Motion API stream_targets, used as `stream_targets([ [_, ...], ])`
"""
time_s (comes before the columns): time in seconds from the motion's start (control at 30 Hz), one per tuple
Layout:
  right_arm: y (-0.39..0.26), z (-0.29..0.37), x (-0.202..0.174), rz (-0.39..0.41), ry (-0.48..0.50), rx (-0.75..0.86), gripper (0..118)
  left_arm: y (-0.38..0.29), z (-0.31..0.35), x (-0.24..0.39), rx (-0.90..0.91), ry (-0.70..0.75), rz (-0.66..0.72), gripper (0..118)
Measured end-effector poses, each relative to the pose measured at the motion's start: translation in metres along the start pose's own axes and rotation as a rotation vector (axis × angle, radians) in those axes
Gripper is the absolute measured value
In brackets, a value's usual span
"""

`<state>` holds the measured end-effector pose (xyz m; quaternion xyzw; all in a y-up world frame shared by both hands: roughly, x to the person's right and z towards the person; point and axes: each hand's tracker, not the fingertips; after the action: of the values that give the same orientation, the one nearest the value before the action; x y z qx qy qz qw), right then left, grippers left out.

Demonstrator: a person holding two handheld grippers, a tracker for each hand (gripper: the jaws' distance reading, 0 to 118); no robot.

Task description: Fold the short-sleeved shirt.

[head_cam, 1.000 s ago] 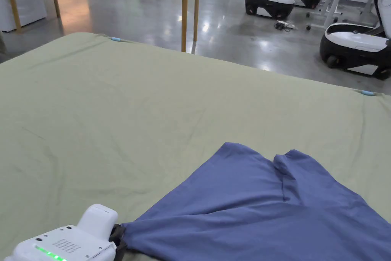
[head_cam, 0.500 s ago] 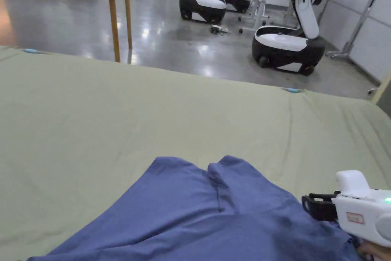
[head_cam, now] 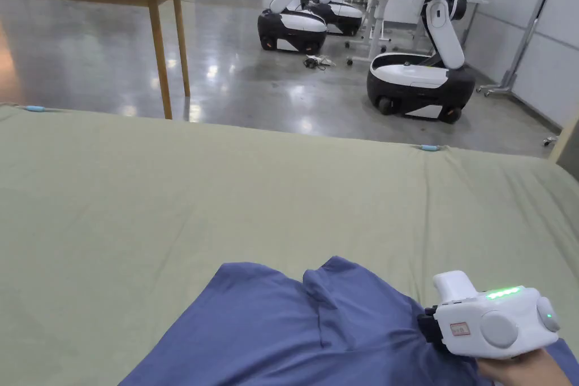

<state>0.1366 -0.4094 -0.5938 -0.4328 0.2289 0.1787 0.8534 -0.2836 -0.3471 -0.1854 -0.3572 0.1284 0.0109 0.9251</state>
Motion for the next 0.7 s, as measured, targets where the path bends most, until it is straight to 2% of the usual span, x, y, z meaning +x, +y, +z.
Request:
stream_targets([
  [0.1,0.006,0.024,0.005,-0.028,0.019,-0.01,7,0.004,-0.006,-0.002,-0.006,-0.005,0.012,4],
  [0.13,0.008,0.037,0.006,-0.065,0.064,0.012,7,0.007,-0.007,-0.003,0.0,-0.007,0.016,4],
  [0.2,0.017,0.075,0.006,-0.077,0.019,0.091,7,0.02,-0.006,-0.008,0.013,-0.011,0.024,4],
  [0.3,0.034,0.139,0.009,-0.082,0.031,0.155,7,0.049,0.0,-0.015,0.061,-0.035,0.036,4],
  [0.37,0.048,0.183,0.009,-0.052,0.006,0.215,7,0.077,0.006,-0.014,0.106,-0.038,0.024,3],
  [0.47,0.07,0.242,0.017,-0.059,-0.01,0.305,7,0.125,0.016,-0.014,0.194,-0.025,-0.018,2],
  [0.57,0.095,0.292,0.032,-0.041,-0.114,0.402,7,0.176,0.021,-0.021,0.233,-0.027,-0.004,2],
  [0.7,0.127,0.353,0.06,-0.116,-0.158,0.512,7,0.253,0.026,-0.028,0.313,0.021,-0.036,2],
])
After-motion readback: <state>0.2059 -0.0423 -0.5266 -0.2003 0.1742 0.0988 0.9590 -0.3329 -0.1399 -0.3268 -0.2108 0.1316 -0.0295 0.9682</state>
